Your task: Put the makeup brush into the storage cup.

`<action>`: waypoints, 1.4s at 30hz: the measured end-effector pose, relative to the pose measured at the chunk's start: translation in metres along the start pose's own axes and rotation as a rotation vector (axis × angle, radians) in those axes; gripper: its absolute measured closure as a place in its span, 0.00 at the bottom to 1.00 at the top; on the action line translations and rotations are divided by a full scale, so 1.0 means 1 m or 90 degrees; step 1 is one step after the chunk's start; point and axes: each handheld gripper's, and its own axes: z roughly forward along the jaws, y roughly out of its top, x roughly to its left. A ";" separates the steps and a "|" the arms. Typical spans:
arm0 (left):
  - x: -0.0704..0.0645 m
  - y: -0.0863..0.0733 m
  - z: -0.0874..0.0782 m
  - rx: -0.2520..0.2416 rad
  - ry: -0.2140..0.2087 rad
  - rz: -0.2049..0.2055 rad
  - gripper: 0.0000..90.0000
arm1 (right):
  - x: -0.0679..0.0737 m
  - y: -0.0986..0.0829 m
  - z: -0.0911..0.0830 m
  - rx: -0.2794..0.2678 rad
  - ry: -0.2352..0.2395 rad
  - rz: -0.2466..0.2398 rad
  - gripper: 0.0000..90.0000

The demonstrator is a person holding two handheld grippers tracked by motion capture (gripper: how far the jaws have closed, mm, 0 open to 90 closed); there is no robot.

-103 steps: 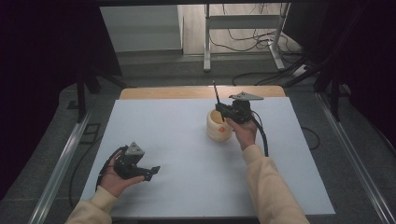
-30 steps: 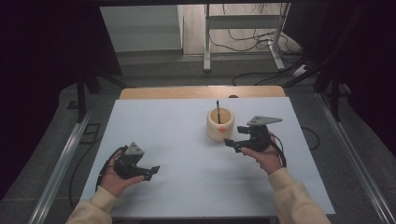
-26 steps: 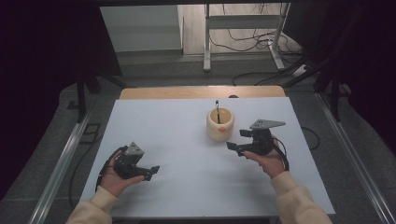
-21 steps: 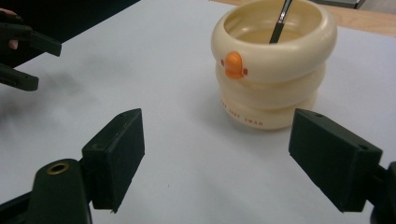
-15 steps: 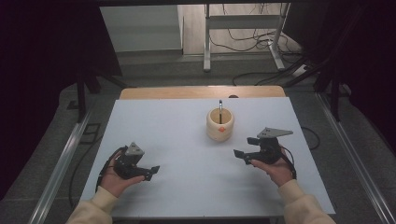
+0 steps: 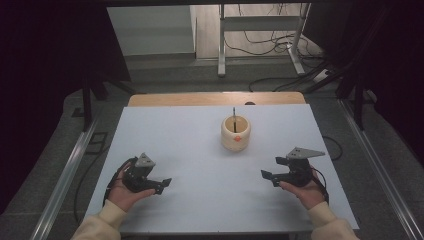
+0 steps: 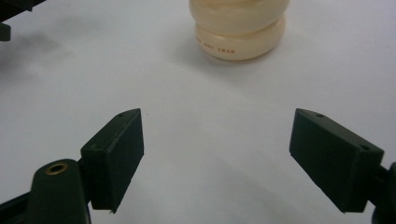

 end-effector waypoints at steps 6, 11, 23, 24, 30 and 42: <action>0.000 0.000 0.000 0.001 -0.001 0.002 0.16 | -0.003 -0.010 -0.005 0.010 -0.015 0.000 0.18; 0.001 -0.001 0.000 0.000 -0.001 -0.001 0.16 | -0.006 -0.016 -0.007 0.018 -0.023 0.010 0.18; 0.001 -0.001 -0.001 -0.001 0.000 -0.004 0.16 | -0.006 -0.015 -0.004 0.016 -0.023 0.005 0.19; 0.001 -0.001 -0.001 -0.001 0.000 -0.004 0.16 | -0.006 -0.015 -0.004 0.014 -0.023 0.005 0.19; 0.002 -0.001 0.000 0.001 0.001 -0.001 0.16 | -0.006 -0.014 -0.005 0.012 -0.023 0.004 0.19; 0.002 -0.001 0.000 0.001 0.001 -0.003 0.16 | -0.006 -0.014 -0.005 0.010 -0.026 0.002 0.19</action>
